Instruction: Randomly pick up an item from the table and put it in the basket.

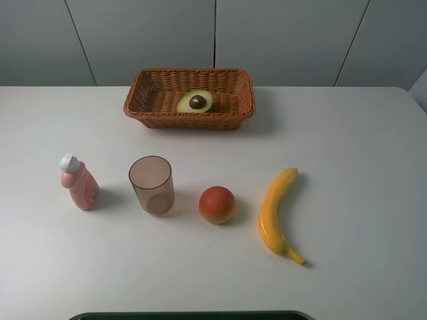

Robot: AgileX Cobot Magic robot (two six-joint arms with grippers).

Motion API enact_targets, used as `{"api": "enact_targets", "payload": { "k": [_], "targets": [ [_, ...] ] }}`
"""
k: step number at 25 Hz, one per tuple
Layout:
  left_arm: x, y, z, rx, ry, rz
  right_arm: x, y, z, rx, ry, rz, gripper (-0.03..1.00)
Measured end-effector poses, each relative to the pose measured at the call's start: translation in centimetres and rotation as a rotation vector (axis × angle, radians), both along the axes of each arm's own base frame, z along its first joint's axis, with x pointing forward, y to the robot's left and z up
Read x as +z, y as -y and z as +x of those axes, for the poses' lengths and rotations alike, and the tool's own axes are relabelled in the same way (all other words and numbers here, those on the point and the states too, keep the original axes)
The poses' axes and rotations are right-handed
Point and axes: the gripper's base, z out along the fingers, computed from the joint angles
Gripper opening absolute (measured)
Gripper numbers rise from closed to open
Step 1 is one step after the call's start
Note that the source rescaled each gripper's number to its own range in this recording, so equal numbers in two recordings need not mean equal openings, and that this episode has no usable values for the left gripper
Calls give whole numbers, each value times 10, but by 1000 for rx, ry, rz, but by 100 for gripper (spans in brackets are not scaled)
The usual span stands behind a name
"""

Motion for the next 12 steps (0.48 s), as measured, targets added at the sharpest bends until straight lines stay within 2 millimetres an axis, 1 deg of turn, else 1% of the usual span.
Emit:
{"api": "enact_targets", "payload": {
  "k": [3, 6, 10, 12],
  "targets": [
    [0, 0, 0, 0, 0, 0, -7, 9, -44, -51, 80, 33, 99],
    [0, 0, 0, 0, 0, 0, -20, 17, -78, -98, 148, 55, 99],
    [0, 0, 0, 0, 0, 0, -45, 24, -111, -131, 214, 68, 99],
    [0, 0, 0, 0, 0, 0, -58, 26, -123, -143, 236, 92, 99]
  ]
}}
